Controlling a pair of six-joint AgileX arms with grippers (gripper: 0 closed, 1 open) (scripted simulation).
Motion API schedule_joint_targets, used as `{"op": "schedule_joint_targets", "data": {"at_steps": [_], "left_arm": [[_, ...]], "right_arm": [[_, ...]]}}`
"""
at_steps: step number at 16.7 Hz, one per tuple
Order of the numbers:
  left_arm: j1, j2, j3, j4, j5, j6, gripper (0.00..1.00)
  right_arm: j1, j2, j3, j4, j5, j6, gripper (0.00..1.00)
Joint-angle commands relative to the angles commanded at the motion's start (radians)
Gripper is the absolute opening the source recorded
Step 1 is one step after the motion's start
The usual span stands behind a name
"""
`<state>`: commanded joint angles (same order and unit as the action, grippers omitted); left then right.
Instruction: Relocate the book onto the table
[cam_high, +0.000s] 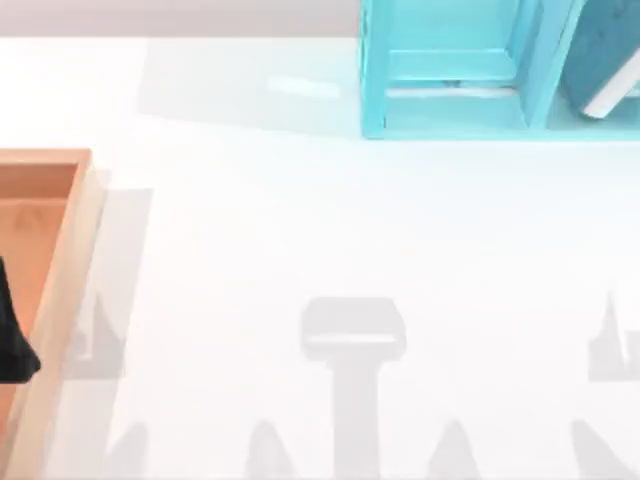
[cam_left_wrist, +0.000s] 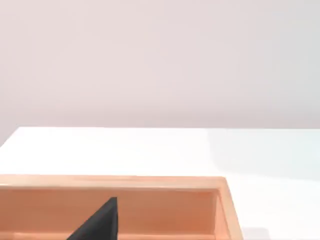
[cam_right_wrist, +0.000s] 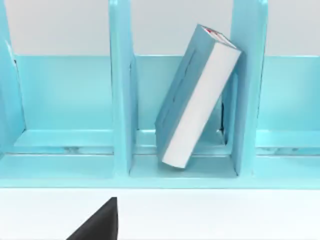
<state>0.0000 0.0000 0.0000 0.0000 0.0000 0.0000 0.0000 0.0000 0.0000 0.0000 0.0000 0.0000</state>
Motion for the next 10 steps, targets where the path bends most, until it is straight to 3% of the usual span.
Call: {"op": "schedule_joint_targets", "data": {"at_steps": [5,10], "left_arm": [[0.0,0.0,0.0,0.0,0.0,0.0,1.0],[0.0,0.0,0.0,0.0,0.0,0.0,1.0]], "right_arm": [[-0.003,0.062,0.041,0.058,-0.007,0.017,1.0],[-0.021,0.379,0.19,0.279,-0.03,0.083,1.0]]}}
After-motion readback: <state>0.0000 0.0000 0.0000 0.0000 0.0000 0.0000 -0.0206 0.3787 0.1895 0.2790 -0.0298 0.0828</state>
